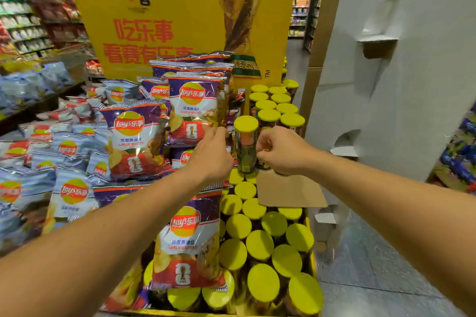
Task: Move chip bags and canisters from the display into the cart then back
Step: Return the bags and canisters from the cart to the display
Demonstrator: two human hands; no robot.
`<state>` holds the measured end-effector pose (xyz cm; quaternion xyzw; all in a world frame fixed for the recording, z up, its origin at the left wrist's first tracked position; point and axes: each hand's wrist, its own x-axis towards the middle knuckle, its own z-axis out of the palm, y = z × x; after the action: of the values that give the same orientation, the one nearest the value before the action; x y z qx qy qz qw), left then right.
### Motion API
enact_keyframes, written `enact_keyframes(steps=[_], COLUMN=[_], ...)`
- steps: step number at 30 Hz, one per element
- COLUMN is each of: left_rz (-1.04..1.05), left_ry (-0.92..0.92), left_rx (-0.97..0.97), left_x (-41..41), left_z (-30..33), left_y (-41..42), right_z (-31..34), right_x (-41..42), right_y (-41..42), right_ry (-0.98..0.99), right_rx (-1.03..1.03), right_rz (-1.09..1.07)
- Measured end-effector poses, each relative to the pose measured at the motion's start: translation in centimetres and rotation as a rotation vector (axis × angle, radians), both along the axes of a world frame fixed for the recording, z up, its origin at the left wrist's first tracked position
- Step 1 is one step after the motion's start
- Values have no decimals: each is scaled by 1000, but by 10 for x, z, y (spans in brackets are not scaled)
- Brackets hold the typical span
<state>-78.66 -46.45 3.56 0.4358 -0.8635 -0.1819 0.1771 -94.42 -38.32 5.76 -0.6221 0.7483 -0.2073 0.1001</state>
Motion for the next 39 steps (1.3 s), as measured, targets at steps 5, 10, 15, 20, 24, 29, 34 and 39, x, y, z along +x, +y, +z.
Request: enact_keyframes(steps=[5,10,15,20,24,29,34,39], left_rz=[101,216,293,413,528,657,776,982], left_ry=[28,82,39,45,52,31,51,35], left_rx=[19,21,80,120,175,238,342,495], left_x=[77,167,272,391,483,571,640,696], left_z=[4,0,-19,-48,-70,-102,-137,-201], left_y=[24,48,76,111,145,189,235,283], right_z=[10,6,-6,-31,-54,-84,-125,-192], right_x=[72,151,244,354,450,544,617,680], right_y=[-4,-8,-9,-2,10,26,40,55], right_ry=[-2,-7,-4,6,12,45,45,94], right_rx=[-8,23,65,157,217,299,429,611], right_rz=[114,276,450,636,766,888,979,1116])
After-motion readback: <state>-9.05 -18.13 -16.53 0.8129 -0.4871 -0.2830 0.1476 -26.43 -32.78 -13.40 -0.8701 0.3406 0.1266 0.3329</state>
